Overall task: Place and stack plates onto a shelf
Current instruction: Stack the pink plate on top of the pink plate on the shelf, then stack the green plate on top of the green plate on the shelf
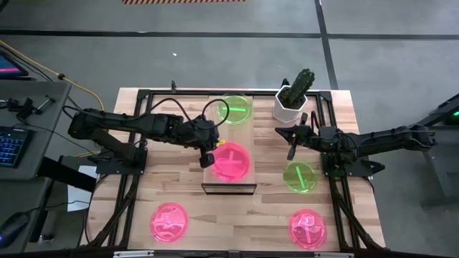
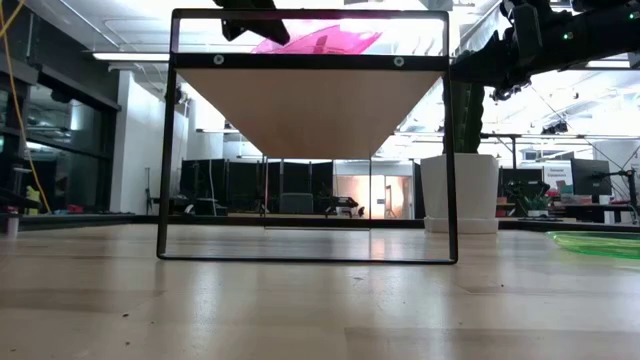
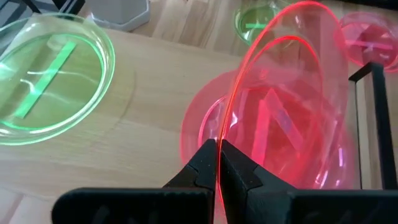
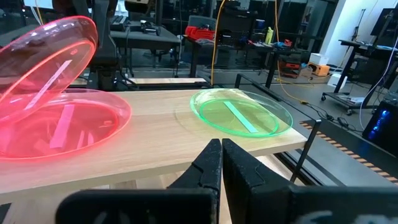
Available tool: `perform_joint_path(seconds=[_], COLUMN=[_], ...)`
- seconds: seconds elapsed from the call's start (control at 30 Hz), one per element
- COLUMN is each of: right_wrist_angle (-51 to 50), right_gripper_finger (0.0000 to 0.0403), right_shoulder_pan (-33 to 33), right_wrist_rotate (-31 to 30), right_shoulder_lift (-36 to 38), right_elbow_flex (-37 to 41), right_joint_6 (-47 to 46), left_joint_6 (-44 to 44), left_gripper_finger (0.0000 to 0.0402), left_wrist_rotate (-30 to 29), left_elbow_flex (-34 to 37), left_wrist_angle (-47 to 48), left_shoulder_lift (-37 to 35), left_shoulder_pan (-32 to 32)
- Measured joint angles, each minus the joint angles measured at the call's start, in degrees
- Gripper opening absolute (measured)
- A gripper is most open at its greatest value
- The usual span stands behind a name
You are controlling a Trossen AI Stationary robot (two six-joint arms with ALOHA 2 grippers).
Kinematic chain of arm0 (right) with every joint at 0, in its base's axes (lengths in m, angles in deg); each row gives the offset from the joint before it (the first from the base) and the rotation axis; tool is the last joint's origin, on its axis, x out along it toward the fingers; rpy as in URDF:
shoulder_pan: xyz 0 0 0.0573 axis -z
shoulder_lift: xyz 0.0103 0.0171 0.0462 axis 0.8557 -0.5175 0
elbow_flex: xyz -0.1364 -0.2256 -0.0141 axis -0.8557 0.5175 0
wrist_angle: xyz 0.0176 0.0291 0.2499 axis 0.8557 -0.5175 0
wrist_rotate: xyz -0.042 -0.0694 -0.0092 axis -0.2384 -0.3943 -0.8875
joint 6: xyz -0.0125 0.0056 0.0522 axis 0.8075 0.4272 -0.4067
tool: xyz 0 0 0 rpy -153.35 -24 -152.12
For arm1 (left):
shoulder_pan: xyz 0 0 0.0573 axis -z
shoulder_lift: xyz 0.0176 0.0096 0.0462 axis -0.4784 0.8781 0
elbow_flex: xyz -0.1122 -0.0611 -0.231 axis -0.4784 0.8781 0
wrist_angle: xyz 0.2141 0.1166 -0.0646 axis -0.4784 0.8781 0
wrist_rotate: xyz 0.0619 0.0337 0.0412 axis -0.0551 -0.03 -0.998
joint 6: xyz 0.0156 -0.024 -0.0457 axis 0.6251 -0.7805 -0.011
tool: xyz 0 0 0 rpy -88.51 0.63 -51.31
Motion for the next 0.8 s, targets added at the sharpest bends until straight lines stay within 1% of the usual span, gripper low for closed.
perform_joint_path(seconds=[0.17,0.33,0.5,0.67,0.8], right_wrist_angle=[0.00,0.00,0.00,0.00,0.00], right_gripper_finger=[0.0000,0.0000,0.0000,0.0000,0.0000], right_shoulder_pan=[0.00,0.00,-0.01,0.00,0.00], right_wrist_rotate=[0.00,0.02,0.01,0.01,0.02], right_shoulder_lift=[0.00,0.00,0.00,0.00,0.00], right_elbow_flex=[0.00,0.00,0.00,0.00,0.00], right_joint_6=[0.00,-0.02,0.00,0.00,0.00], left_joint_6=[1.43,2.58,3.16,4.42,4.66], left_gripper_finger=[0.0003,0.0019,0.0046,0.0082,0.0110], left_wrist_rotate=[0.12,0.13,-0.18,-0.33,-2.06], left_elbow_flex=[0.00,0.00,0.00,0.00,0.00], left_wrist_angle=[1.19,1.19,1.19,1.01,0.90], left_shoulder_lift=[0.00,0.00,0.00,0.00,0.00], left_shoulder_pan=[0.00,-0.10,-0.33,-0.35,-0.46])
